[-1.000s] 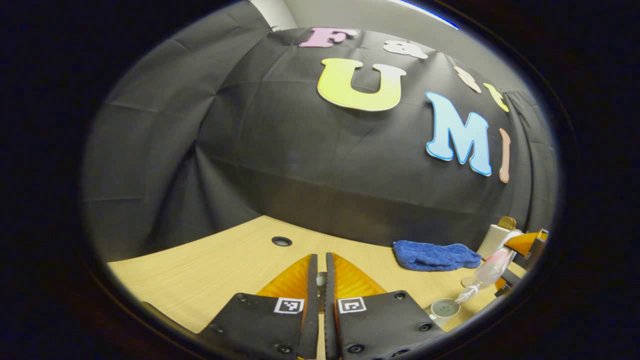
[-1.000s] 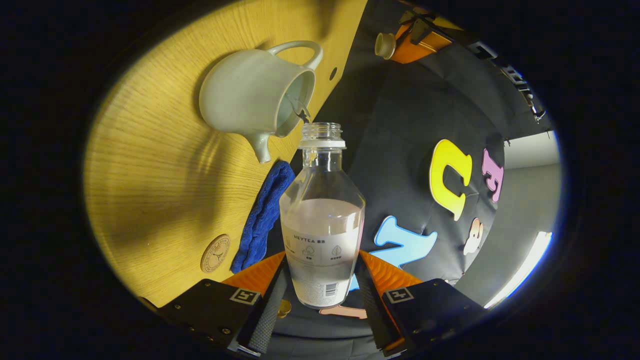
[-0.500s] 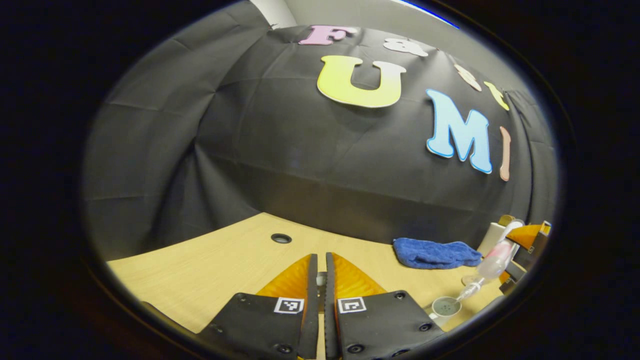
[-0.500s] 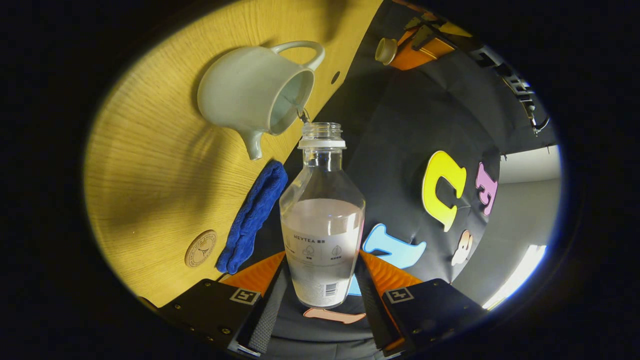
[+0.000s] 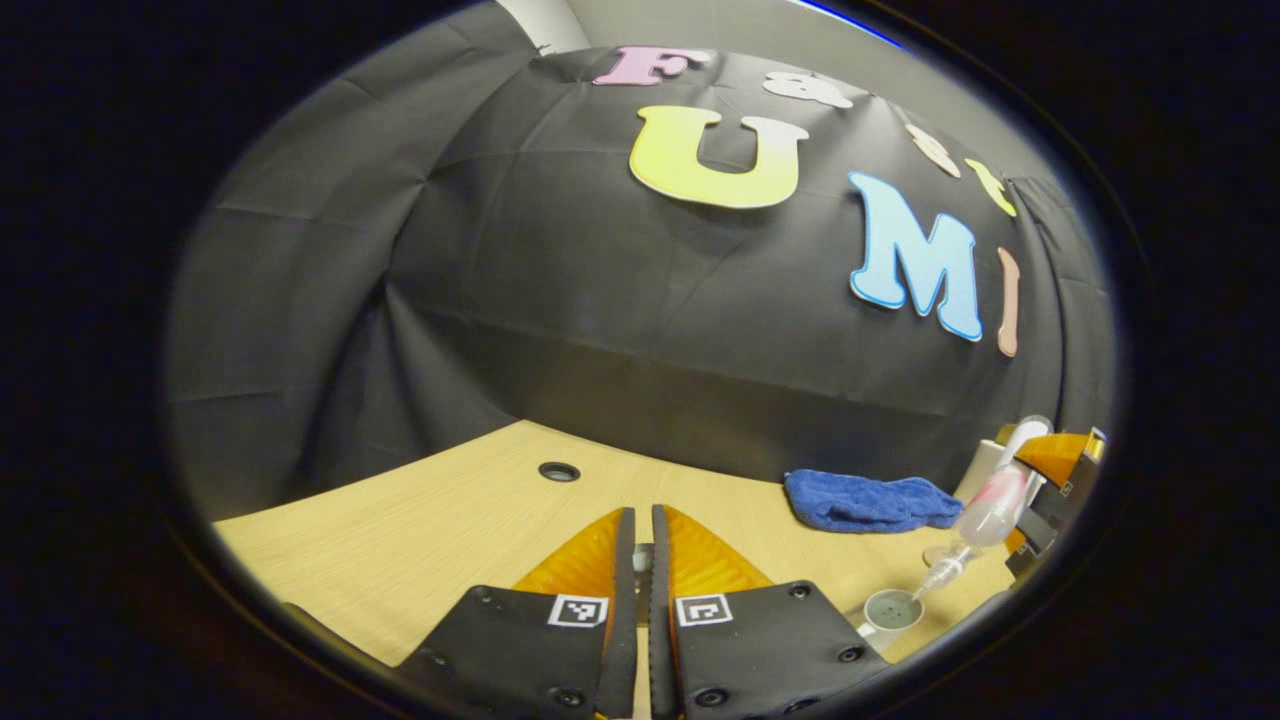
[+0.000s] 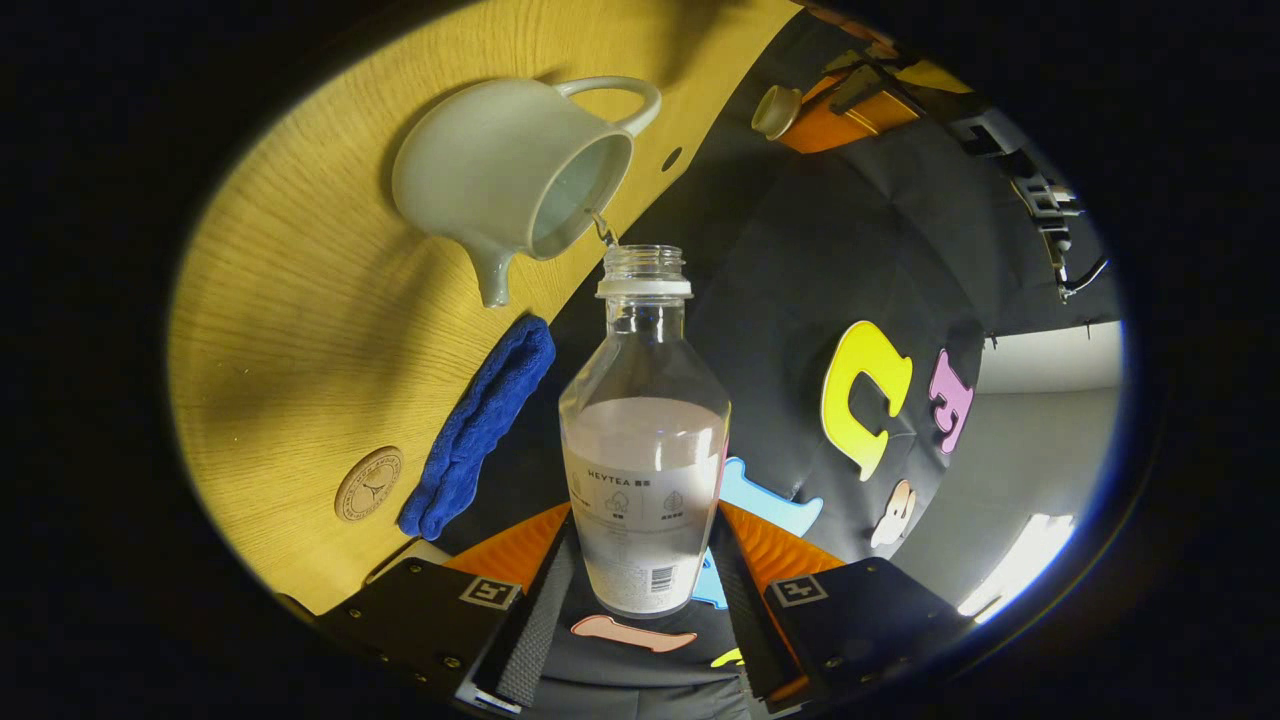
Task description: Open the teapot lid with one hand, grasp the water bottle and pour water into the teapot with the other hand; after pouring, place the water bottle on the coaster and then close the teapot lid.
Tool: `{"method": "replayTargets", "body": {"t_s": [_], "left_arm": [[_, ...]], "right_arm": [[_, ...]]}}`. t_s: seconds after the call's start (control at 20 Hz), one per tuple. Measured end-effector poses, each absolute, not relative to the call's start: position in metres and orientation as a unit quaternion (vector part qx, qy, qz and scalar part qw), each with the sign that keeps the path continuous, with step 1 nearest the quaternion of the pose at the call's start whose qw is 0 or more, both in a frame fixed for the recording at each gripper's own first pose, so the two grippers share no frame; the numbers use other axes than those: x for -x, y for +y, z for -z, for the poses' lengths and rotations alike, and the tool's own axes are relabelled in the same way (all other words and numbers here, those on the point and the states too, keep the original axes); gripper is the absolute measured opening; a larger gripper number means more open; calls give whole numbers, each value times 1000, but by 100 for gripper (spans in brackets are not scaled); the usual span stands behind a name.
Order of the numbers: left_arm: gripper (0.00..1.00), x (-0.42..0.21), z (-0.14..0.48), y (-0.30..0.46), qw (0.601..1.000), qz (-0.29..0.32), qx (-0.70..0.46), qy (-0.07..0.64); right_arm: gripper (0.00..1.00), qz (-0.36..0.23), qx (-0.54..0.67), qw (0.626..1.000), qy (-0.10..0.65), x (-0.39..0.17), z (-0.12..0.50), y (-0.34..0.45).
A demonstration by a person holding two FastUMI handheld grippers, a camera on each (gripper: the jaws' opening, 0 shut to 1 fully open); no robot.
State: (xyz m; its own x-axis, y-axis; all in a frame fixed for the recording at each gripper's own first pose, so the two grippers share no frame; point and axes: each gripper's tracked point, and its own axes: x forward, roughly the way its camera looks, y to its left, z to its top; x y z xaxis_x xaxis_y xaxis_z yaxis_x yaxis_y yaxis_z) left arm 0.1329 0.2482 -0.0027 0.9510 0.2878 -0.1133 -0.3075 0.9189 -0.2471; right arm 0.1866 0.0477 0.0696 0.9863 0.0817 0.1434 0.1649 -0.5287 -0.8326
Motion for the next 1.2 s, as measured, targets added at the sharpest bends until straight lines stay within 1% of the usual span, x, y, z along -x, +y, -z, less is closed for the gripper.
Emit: {"method": "replayTargets", "body": {"t_s": [0.35, 0.45, 0.55, 0.65, 0.75, 1.0, 1.05, 1.1, 1.2], "left_arm": [[12, -133, 2, 248, 979, -152, 132, 36], [12, -133, 2, 248, 979, -152, 132, 37], [12, -133, 2, 248, 979, -151, 133, 37], [12, -133, 2, 247, 979, -151, 133, 37], [12, -134, 3, 248, 979, -152, 132, 38], [12, -134, 4, 246, 979, -149, 136, 40], [12, -134, 3, 246, 979, -146, 139, 40], [12, -134, 4, 245, 979, -144, 140, 41], [12, -134, 4, 245, 979, -142, 140, 42]], "right_arm": [[76, 45, 877, 473, -77, -189, -71, 51], [76, 41, 874, 478, -72, -189, -69, 50], [76, 32, 867, 493, -63, -189, -64, 48], [76, 21, 854, 517, -52, -189, -58, 45], [76, 5, 834, 550, -40, -189, -52, 44], [76, -46, 758, 651, 6, -185, -34, 43], [74, -53, 742, 669, 11, -185, -32, 43], [76, -55, 729, 682, 16, -185, -30, 42], [76, -56, 713, 699, 22, -185, -30, 40]]}}
